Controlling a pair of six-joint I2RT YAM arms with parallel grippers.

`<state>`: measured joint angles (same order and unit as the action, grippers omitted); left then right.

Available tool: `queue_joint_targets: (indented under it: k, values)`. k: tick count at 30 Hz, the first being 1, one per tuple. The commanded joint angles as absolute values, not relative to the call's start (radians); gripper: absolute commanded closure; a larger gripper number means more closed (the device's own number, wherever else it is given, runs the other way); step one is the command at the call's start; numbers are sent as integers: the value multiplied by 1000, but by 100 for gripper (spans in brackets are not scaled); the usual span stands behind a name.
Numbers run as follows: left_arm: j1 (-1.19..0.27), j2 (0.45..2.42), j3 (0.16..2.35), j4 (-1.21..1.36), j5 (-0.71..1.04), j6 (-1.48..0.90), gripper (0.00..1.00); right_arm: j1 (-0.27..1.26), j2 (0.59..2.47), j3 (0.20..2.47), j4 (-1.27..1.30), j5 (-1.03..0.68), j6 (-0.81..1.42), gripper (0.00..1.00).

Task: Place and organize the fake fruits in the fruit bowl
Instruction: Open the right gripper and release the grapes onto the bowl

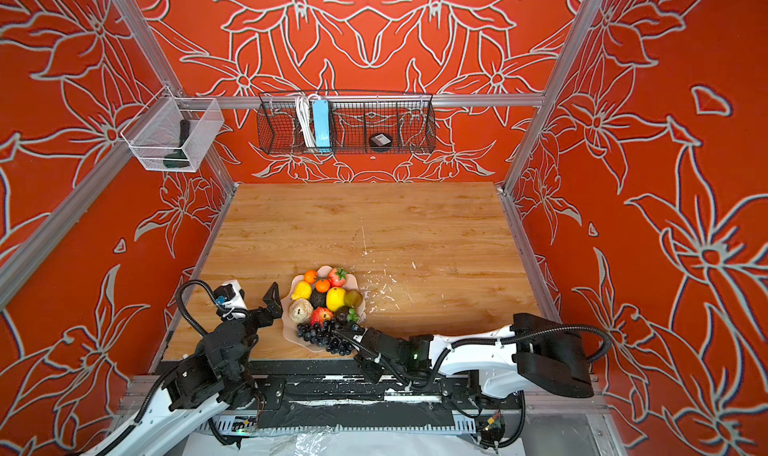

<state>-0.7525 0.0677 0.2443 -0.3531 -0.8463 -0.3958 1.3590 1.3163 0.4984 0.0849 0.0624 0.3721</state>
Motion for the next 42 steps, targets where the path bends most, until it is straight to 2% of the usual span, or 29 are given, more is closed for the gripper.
queue_joint_targets:
  k: [1,5,9,15,17,24,29,42]
  values:
    - [-747,78,233,-326,-856,-398,2,1367,1305,533,100,95,374,81]
    - [-747,89,235,-325,-856,-398,2,1367,1305,519,153,49,364,76]
    - [-747,84,235,-327,-854,-398,2,1367,1305,515,179,55,364,77]
    - [-747,78,235,-331,-854,-398,2,1367,1320,539,153,77,365,96]
    - [-747,78,235,-331,-854,-397,2,1368,1310,541,134,95,367,100]
    - [-747,69,239,-337,-855,-398,2,1368,1239,649,-124,211,293,100]
    - [-747,62,238,-343,-856,-397,2,1368,1226,692,-175,255,243,100]
    - [-747,59,239,-346,-854,-398,2,1328,1390,878,-273,319,168,100]
